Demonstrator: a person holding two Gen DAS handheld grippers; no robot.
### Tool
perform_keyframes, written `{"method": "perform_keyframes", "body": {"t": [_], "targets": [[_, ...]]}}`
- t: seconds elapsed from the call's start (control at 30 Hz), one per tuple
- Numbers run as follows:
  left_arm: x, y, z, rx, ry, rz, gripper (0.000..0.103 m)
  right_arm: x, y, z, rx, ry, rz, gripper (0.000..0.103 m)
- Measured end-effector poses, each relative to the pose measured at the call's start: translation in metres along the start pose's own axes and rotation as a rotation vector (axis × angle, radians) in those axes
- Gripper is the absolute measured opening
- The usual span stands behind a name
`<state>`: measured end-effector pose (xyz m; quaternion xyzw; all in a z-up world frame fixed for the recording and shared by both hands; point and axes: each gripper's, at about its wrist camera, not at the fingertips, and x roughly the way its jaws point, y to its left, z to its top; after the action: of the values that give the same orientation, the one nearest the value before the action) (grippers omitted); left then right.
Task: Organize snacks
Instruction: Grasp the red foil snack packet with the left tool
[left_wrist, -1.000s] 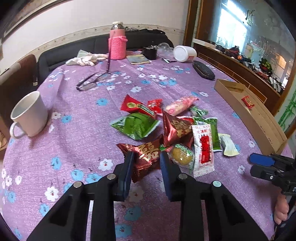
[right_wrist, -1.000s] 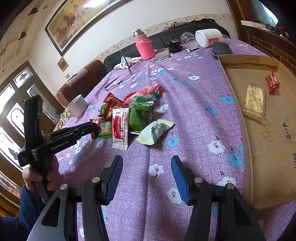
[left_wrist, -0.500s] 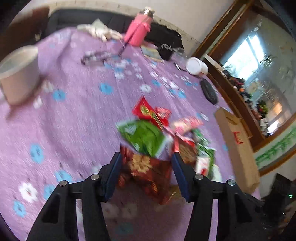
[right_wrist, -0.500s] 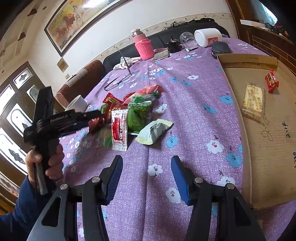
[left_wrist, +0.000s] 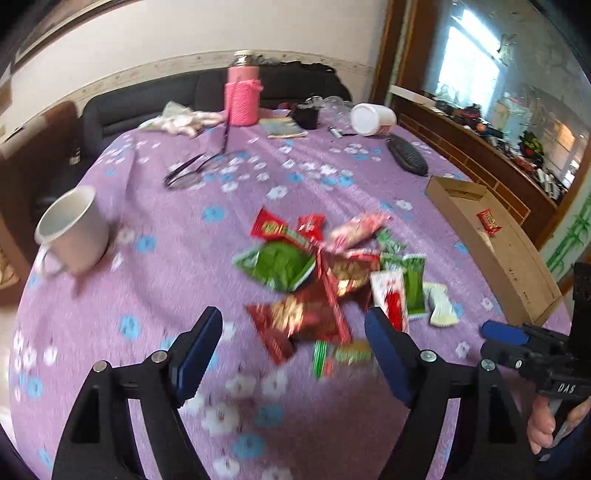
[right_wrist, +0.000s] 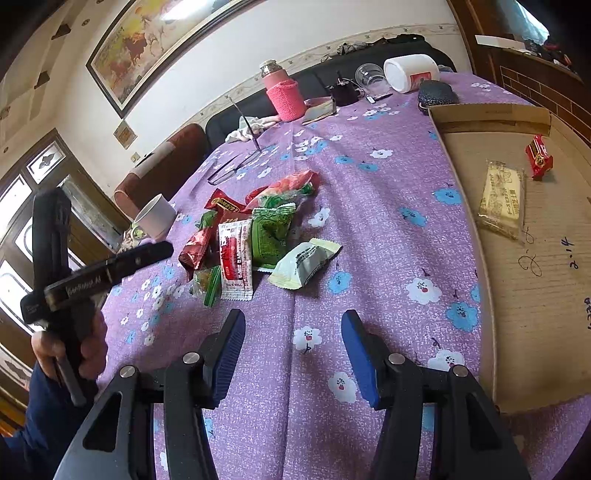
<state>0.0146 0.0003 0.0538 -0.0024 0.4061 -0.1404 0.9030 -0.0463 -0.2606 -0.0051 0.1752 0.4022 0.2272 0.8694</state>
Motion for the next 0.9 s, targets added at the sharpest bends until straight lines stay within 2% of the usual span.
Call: {"method": "perform_keyframes", "body": {"t": [0.1, 0.17, 0.23, 0.3, 0.4, 0.5, 0.6, 0.67, 0.77, 0.83, 0.9], "targets": [[0.020, 0.009, 0.012, -0.034, 0.007, -0.053, 0.080, 0.001, 0.000, 0.000, 0.002, 0.004, -0.001, 0.058], [0.039, 0.017, 0.015, -0.101, 0.077, -0.111, 0.079, 0.001, 0.000, 0.000, 0.003, 0.003, -0.004, 0.058], [0.045, 0.017, 0.009, -0.121, 0.133, -0.152, 0.079, 0.001, -0.002, 0.001, 0.009, 0.004, -0.002, 0.058], [0.043, 0.011, 0.000, -0.092, 0.174, -0.158, 0.079, 0.001, -0.003, 0.001, 0.015, 0.007, 0.003, 0.058], [0.027, -0.007, -0.015, 0.016, 0.186, -0.155, 0.079, 0.001, -0.003, 0.001, 0.014, 0.010, 0.011, 0.058], [0.015, -0.017, -0.020, 0.099, 0.139, -0.124, 0.079, 0.001, -0.002, 0.001, 0.011, 0.010, 0.013, 0.058], [0.016, -0.006, -0.010, 0.069, 0.097, -0.016, 0.080, 0.001, -0.002, 0.000, 0.013, 0.010, 0.013, 0.058], [0.024, 0.006, -0.004, 0.005, 0.118, 0.011, 0.080, 0.001, -0.002, 0.000, 0.018, 0.008, 0.012, 0.058], [0.037, 0.015, 0.002, -0.091, 0.145, -0.017, 0.080, 0.002, -0.003, 0.001, 0.020, 0.012, 0.011, 0.058], [0.047, 0.006, 0.003, -0.052, 0.162, -0.007, 0.083, 0.002, -0.002, 0.000, 0.018, 0.011, 0.010, 0.058], [0.057, -0.003, 0.001, 0.002, 0.168, 0.047, 0.083, 0.002, -0.002, 0.000, 0.019, 0.012, 0.008, 0.058]]}}
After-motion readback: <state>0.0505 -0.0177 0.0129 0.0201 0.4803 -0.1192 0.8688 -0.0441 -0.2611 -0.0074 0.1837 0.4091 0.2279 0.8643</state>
